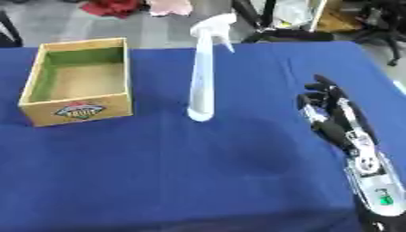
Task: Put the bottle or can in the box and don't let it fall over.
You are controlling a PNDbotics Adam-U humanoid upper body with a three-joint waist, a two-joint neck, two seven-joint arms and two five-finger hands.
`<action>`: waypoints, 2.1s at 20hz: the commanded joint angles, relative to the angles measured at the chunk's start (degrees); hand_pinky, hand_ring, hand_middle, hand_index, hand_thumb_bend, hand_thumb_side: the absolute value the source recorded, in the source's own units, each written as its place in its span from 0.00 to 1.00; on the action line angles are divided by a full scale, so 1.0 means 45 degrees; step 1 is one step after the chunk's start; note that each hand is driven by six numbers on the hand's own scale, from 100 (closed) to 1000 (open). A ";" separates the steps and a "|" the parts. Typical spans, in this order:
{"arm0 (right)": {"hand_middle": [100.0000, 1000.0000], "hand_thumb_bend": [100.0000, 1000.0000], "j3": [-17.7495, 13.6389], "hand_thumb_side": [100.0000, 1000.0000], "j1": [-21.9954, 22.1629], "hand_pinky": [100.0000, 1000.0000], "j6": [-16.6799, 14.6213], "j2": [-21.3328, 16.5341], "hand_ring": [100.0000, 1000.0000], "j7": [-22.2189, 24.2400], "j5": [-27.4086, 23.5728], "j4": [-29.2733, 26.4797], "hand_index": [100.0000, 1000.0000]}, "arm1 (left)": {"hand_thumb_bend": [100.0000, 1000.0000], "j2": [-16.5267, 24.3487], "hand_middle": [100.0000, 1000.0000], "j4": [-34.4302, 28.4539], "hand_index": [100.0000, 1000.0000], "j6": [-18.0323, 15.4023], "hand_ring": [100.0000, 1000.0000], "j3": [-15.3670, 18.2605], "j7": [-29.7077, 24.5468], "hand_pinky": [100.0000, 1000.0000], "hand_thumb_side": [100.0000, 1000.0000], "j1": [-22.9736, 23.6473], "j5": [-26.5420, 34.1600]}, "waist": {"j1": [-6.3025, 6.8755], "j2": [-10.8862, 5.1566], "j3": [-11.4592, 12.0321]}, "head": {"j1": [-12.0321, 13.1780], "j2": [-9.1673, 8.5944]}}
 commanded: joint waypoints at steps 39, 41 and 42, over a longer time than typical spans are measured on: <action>0.86 0.27 0.2363 0.53 -0.5112 0.85 -0.0603 0.1461 0.85 0.1178 0.1998 0.4622 0.99 | 0.63 -0.0003 0.83 -0.0268 0.95 -0.0047 0.75 -0.0158 -0.0215 0.83 0.60 -0.0143 0.0117 | 0.0148 -0.0244 0.0726 | -0.0730 0.0070; 0.87 0.28 0.2336 0.53 -0.5172 0.86 -0.0677 0.1680 0.86 0.1044 0.2348 0.4869 1.00 | 0.63 -0.0009 0.83 -0.0265 0.95 -0.0051 0.75 -0.0165 -0.0221 0.83 0.60 -0.0150 0.0126 | 0.0158 -0.0246 0.0780 | -0.0760 0.0070; 0.87 0.28 0.2342 0.53 -0.5205 0.86 -0.0704 0.1789 0.86 0.0994 0.2519 0.4999 1.00 | 0.63 -0.0015 0.83 -0.0261 0.95 -0.0053 0.75 -0.0174 -0.0228 0.83 0.60 -0.0158 0.0133 | 0.0163 -0.0249 0.0806 | -0.0772 0.0070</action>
